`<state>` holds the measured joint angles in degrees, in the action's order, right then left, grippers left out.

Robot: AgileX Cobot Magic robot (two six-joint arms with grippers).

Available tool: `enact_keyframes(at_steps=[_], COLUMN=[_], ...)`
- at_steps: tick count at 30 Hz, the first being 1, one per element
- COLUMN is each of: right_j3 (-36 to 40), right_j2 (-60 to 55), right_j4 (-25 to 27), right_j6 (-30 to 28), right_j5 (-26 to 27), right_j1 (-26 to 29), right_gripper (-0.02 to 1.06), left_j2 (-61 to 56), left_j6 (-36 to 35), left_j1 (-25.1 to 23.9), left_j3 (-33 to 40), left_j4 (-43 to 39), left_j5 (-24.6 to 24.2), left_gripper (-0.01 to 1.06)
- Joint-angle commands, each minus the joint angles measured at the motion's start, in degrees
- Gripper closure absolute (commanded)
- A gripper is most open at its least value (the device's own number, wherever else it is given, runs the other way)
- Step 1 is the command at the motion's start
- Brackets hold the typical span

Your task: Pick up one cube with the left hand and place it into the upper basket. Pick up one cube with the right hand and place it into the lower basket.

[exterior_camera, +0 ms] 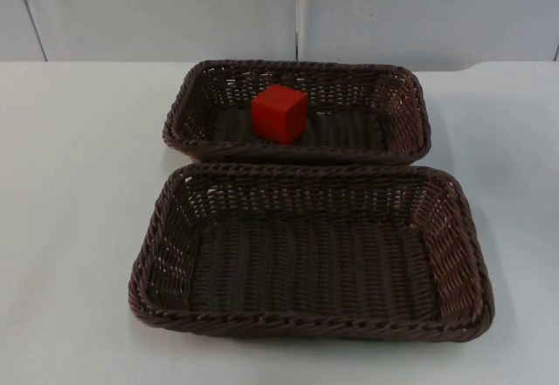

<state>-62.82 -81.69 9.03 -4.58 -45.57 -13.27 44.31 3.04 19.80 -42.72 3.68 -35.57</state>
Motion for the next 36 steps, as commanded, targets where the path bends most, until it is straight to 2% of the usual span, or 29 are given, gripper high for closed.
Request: enact_keyframes(at_steps=[1,19,22,27,28,34,36], right_j3=[-0.27,-0.27,-0.27,-0.27,-0.27,-0.27,-0.27], right_j2=[0.67,0.67,0.67,0.67,0.67,-0.39,-0.95], right_j4=[0.26,0.52,-0.07,-0.07,-0.07,-0.36,-0.9], right_j6=[-0.91,-1.22,-1.5,-2.54,-2.54,-2.54,-2.54], right_j5=[-0.4,-4.5,-4.77,-2.26,-2.26,4.1,4.79], right_j1=[-0.15,-0.15,-1.62,-9.22,-9.22,-20.04,-21.21], right_gripper=[1.05,1.05,1.05,1.05,1.05,1.05,1.05], left_j2=[-0.31,-0.31,-0.31,-0.31,-0.31,-0.31,-0.31], left_j6=[-0.32,-0.32,-0.32,-0.32,-0.32,-0.32,-0.32], left_j1=[0.12,0.12,0.12,0.12,0.12,0.12,0.12], left_j3=[0.23,0.23,0.23,0.23,0.23,0.23,0.23], left_j4=[-0.27,-0.27,-0.27,-0.12,-0.12,-0.12,-0.12], left_j5=[0.31,-0.04,0.1,0.1,0.1,0.1,0.1], left_gripper=[0.28,0.28,0.28,0.28,0.28,0.28,0.28])
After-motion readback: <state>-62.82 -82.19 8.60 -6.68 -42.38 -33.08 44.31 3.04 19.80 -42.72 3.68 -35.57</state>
